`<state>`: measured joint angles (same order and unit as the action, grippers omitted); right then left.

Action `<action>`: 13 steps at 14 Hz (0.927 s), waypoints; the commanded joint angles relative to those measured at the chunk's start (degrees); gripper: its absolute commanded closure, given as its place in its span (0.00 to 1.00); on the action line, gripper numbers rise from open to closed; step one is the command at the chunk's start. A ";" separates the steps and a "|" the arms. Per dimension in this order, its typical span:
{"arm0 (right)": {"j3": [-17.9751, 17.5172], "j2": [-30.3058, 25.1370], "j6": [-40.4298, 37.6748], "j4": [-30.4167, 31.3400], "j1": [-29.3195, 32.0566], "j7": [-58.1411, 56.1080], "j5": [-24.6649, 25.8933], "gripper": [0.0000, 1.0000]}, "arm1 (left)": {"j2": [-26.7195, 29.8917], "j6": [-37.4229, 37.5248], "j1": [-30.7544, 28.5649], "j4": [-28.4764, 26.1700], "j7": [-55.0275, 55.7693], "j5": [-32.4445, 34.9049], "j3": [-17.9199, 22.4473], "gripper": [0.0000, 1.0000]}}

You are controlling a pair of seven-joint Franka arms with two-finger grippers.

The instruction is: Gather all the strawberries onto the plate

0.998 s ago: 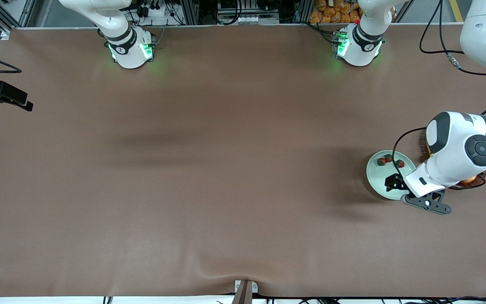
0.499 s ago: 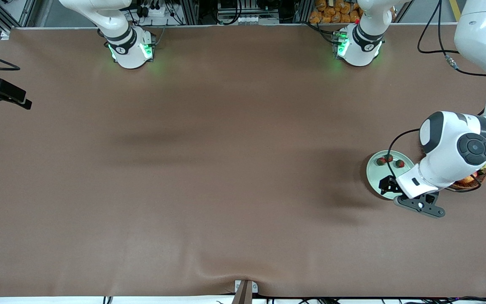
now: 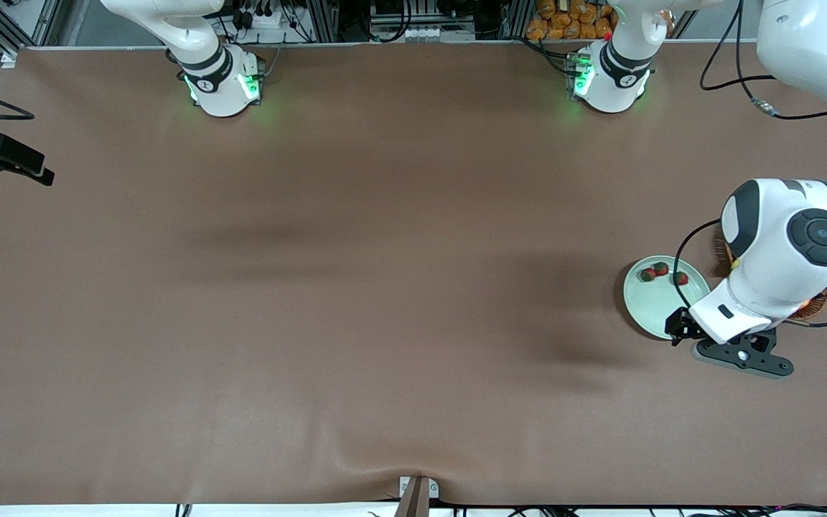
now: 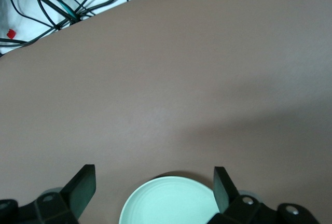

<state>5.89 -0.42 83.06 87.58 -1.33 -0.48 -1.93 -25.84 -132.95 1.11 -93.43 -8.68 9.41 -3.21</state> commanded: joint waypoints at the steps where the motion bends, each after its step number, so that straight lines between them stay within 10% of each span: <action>1: -0.36 -0.63 -0.79 -0.21 0.36 0.21 0.18 0.00 | 2.10 0.76 1.52 0.10 0.33 -2.90 1.19 0.00; 13: -0.44 -0.46 -0.79 -0.13 0.10 0.30 0.18 0.00 | 27.13 33.45 8.74 -5.24 6.93 -7.91 6.82 0.00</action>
<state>5.75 -0.42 82.88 87.58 -1.35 -0.48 -1.94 -3.38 -100.00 9.50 -93.28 -1.94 2.84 2.64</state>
